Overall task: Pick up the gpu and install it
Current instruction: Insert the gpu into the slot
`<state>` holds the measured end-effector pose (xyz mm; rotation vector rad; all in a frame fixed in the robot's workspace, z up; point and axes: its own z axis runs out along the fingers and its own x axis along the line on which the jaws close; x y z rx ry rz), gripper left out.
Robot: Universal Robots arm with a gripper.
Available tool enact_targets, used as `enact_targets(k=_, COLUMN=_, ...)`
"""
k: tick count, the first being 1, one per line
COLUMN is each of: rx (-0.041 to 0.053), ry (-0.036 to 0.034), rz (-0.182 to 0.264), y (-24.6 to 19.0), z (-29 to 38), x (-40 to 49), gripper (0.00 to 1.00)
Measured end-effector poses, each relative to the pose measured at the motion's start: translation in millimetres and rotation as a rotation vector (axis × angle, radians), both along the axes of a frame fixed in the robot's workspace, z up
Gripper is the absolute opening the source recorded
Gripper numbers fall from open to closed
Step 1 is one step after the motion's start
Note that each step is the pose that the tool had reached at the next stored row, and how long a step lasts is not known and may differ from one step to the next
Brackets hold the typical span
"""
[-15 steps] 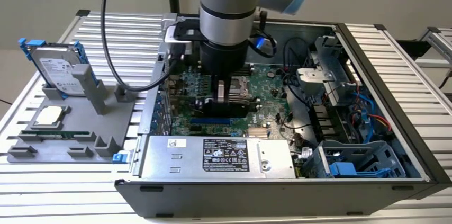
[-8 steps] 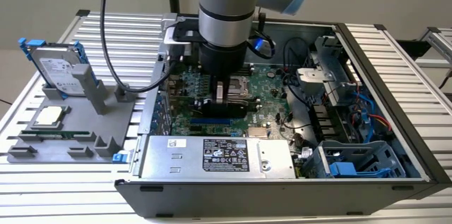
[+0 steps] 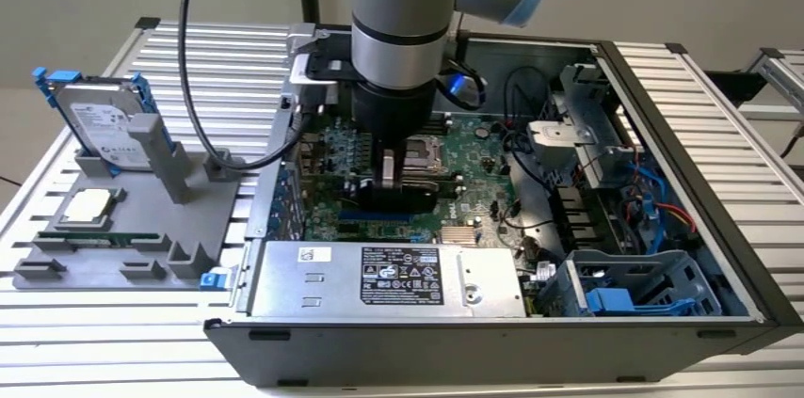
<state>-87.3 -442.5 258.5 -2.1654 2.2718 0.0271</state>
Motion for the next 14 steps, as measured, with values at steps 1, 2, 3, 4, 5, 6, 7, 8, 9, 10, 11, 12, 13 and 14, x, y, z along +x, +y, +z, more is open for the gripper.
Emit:
enact_targets(k=1, rx=-0.0001, ry=0.0001, rz=0.0, y=0.0, z=-0.8, x=-0.1, gripper=0.0)
enact_targets(k=2, rx=-0.0002, ry=0.0002, rz=0.0, y=-0.1, z=-1.0, x=-0.3, gripper=0.0)
enact_targets(k=3, rx=-0.0003, ry=0.0003, rz=0.0, y=-0.1, z=-1.0, x=-0.3, gripper=0.0)
enact_targets(k=4, rx=-0.0004, ry=0.0003, rz=0.0, y=-0.1, z=-1.0, x=-0.3, gripper=0.0)
enact_targets(k=5, rx=-0.0003, ry=0.0002, rz=0.0, y=0.0, z=-1.1, x=-0.3, gripper=0.0)
enact_targets(k=6, rx=-0.0001, ry=0.0002, rz=0.0, y=0.0, z=-1.2, x=-0.3, gripper=0.0)
enact_targets(k=7, rx=0.0002, ry=0.0, rz=0.0, y=0.0, z=-1.7, x=-0.3, gripper=0.0)
enact_targets(k=8, rx=0.0005, ry=-0.0001, rz=0.0, y=0.0, z=-2.5, x=-0.3, gripper=0.0)
enact_targets(k=9, rx=0.0002, ry=0.0, rz=0.0, y=0.0, z=-3.4, x=-0.3, gripper=0.0)
enact_targets(k=10, rx=-0.0001, ry=0.0001, rz=0.0, y=0.0, z=-4.6, x=-0.3, gripper=0.0)
enact_targets(k=11, rx=0.0, ry=0.0001, rz=0.0, y=0.0, z=-5.7, x=-0.3, gripper=0.0)
enact_targets(k=12, rx=0.0, ry=0.0001, rz=0.0, y=0.1, z=-6.4, x=-0.3, gripper=0.0)
enact_targets(k=13, rx=-0.0003, ry=0.0002, rz=0.0, y=0.1, z=-6.7, x=-0.4, gripper=0.0)
enact_targets(k=14, rx=-0.0004, ry=0.0003, rz=0.0, y=0.1, z=-7.0, x=-0.5, gripper=0.0)
